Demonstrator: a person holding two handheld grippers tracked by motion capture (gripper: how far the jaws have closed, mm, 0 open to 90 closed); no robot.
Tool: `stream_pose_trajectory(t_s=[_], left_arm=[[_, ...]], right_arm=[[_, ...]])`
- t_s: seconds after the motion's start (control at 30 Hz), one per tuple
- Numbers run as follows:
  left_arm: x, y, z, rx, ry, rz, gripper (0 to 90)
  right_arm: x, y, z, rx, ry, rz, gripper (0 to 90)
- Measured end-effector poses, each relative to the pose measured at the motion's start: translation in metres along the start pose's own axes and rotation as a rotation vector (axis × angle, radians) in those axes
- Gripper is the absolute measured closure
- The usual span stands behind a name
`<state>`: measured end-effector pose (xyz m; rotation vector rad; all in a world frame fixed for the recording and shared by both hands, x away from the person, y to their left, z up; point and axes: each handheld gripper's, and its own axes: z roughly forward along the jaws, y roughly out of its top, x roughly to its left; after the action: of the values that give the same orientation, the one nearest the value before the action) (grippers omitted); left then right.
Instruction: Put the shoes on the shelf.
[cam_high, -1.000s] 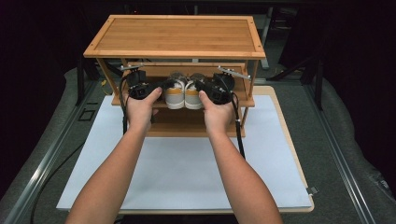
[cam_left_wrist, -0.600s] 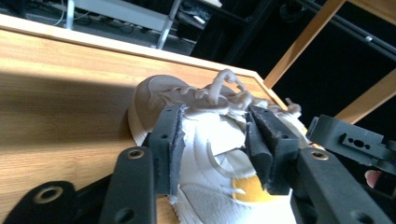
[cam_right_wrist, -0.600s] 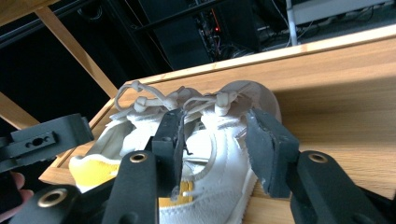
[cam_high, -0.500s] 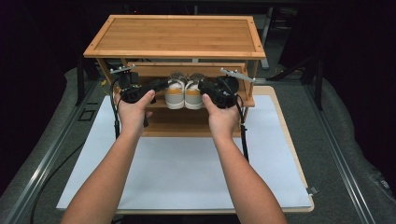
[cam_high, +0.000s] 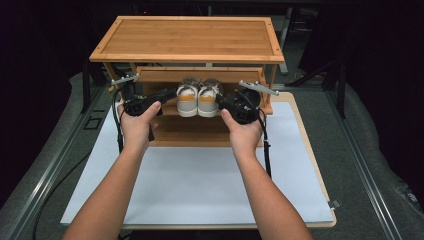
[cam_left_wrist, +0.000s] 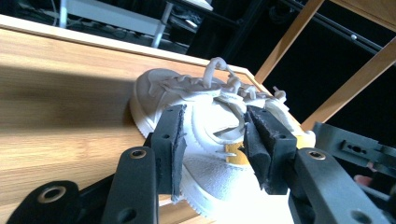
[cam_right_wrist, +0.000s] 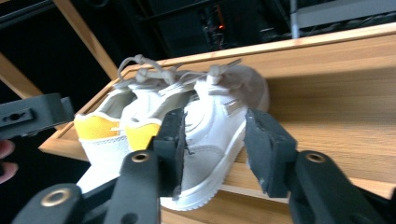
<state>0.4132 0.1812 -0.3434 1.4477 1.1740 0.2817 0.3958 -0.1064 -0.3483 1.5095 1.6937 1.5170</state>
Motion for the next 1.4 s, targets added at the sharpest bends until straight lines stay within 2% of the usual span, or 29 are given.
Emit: stream_pose_trajectory(t_s=[0.07, 0.13, 0.27, 0.33, 0.4, 0.5, 0.53, 0.8, 0.9, 0.97, 1.0, 1.13, 1.4], left_arm=[[0.001, -0.002, -0.002, -0.011, 0.010, 0.009, 59.4], [0.004, -0.004, -0.003, -0.025, 0.015, 0.006, 65.3], [0.012, -0.006, 0.002, 0.012, 0.015, -0.002, 78.2], [0.015, -0.007, 0.005, 0.009, 0.012, -0.007, 84.2], [0.019, -0.008, 0.009, 0.015, 0.018, -0.013, 89.4], [0.022, -0.009, 0.016, 0.033, 0.014, -0.012, 90.0], [0.022, -0.010, 0.018, 0.035, 0.012, -0.022, 90.0], [0.026, -0.013, 0.031, 0.072, 0.013, -0.004, 90.0], [0.025, -0.013, 0.033, 0.076, 0.016, 0.004, 90.0], [0.025, -0.014, 0.033, 0.073, 0.017, -0.002, 90.0], [0.024, -0.014, 0.034, 0.072, 0.016, 0.002, 90.0], [0.023, -0.013, 0.035, 0.077, 0.021, 0.002, 90.0], [0.025, -0.010, 0.038, 0.082, 0.020, 0.014, 90.0]], right_arm=[[0.001, 0.001, -0.003, -0.014, 0.008, 0.001, 68.9], [0.001, 0.001, -0.004, -0.036, 0.011, 0.001, 74.5], [-0.005, 0.002, 0.001, -0.031, 0.008, 0.009, 84.8], [-0.008, 0.001, 0.005, -0.015, -0.001, 0.005, 90.0], [-0.009, 0.001, 0.009, -0.006, -0.004, -0.004, 90.0], [-0.011, 0.000, 0.015, 0.017, -0.007, -0.010, 90.0], [-0.013, -0.001, 0.019, 0.007, -0.005, -0.006, 90.0], [-0.016, -0.005, 0.035, 0.042, 0.008, 0.011, 90.0], [-0.017, -0.005, 0.035, 0.047, -0.003, 0.009, 90.0], [-0.018, -0.006, 0.036, 0.055, 0.008, 0.011, 90.0], [-0.018, -0.005, 0.036, 0.075, -0.005, 0.009, 90.0], [-0.022, -0.005, 0.039, 0.066, 0.040, 0.050, 90.0], [-0.021, -0.004, 0.041, 0.067, 0.016, 0.051, 90.0]])
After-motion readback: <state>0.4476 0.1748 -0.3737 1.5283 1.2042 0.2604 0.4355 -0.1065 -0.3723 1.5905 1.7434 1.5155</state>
